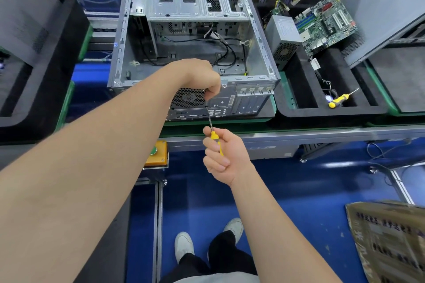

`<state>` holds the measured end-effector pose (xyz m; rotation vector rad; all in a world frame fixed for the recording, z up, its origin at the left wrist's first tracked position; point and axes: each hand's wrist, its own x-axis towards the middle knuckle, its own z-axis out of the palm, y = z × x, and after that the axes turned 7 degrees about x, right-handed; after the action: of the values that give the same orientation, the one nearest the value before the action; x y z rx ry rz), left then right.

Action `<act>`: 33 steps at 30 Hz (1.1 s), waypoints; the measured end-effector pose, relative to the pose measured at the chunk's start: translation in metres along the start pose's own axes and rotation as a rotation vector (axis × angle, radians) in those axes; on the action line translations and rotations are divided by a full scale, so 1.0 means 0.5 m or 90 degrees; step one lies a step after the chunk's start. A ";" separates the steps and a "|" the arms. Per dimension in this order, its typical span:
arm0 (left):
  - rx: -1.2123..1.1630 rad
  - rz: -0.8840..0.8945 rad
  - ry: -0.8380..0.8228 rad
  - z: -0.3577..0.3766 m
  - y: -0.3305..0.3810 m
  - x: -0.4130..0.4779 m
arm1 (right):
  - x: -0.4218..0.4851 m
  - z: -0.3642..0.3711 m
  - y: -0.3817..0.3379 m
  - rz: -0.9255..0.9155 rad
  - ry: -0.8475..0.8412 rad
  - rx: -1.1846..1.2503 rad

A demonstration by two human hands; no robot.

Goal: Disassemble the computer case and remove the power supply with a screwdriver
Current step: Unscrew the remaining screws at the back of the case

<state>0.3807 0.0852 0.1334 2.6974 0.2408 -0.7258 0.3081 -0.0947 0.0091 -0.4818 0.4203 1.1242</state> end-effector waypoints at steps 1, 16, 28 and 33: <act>-0.001 0.002 -0.001 0.000 -0.001 0.001 | -0.001 0.005 0.004 -0.057 0.052 -0.101; -0.135 -0.039 -0.215 -0.038 -0.036 0.004 | 0.000 0.037 0.023 -0.404 0.384 -0.731; -0.047 0.025 -0.139 -0.021 -0.080 0.041 | -0.011 0.007 -0.009 -0.091 0.057 -0.200; -0.042 0.009 -0.097 -0.018 -0.085 0.040 | -0.003 0.019 0.008 -0.172 0.129 -0.264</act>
<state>0.3917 0.1294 0.1188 2.5637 0.2038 -0.8989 0.3045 -0.0890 0.0173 -0.9932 0.2846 0.9010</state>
